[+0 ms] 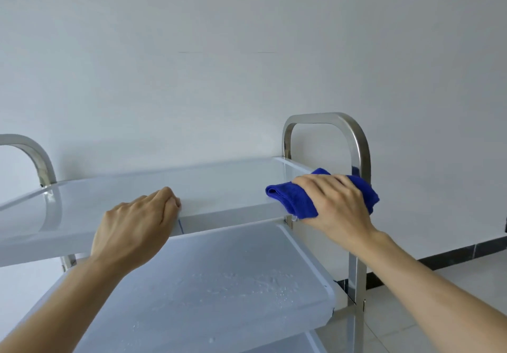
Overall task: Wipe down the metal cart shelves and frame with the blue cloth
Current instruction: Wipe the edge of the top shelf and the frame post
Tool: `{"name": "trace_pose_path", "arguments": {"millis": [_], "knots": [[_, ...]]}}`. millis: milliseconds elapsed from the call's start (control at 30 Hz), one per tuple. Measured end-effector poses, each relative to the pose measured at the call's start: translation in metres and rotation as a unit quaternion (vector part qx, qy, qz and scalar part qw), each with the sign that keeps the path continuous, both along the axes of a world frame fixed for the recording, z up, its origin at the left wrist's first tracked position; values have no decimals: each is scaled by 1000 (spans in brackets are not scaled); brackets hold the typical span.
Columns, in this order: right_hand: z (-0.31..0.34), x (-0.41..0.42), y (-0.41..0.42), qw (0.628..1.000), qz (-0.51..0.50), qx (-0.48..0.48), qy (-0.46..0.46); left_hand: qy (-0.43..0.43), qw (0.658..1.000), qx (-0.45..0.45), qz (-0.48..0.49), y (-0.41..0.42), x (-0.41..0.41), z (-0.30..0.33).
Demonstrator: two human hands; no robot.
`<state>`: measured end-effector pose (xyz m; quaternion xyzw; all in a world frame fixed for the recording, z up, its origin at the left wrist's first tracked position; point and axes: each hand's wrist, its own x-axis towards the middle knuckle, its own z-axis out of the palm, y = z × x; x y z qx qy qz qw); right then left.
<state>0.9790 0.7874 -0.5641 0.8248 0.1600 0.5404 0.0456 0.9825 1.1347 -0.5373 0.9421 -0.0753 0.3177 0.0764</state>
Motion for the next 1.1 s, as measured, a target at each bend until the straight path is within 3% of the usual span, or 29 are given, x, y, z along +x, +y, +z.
{"name": "trace_pose_path", "arguments": {"millis": [200,300,367,467,600,767,900,967,1100], "knots": [[4,-4,85,999,9,6,43,-18,998,-58,-34,-2,-1,1],[8,-5,135,997,21,-4,78,-44,973,-187,-127,0,-10,2],[13,-6,148,988,36,5,148,-73,952,-218,-200,-1,-20,0],[25,-11,139,964,90,45,245,-90,953,-120,-264,-14,-32,-10],[42,-12,103,906,164,112,374,-56,969,-66,-233,-28,-32,-9],[36,-8,59,881,156,206,397,-94,982,33,-159,-46,-33,-1],[42,3,61,854,191,326,358,-61,977,82,-188,-85,-28,5],[42,6,57,864,146,361,319,-54,973,132,-180,-100,-23,-1],[32,10,57,923,7,254,291,-99,967,192,-133,-99,-17,-8]]}}
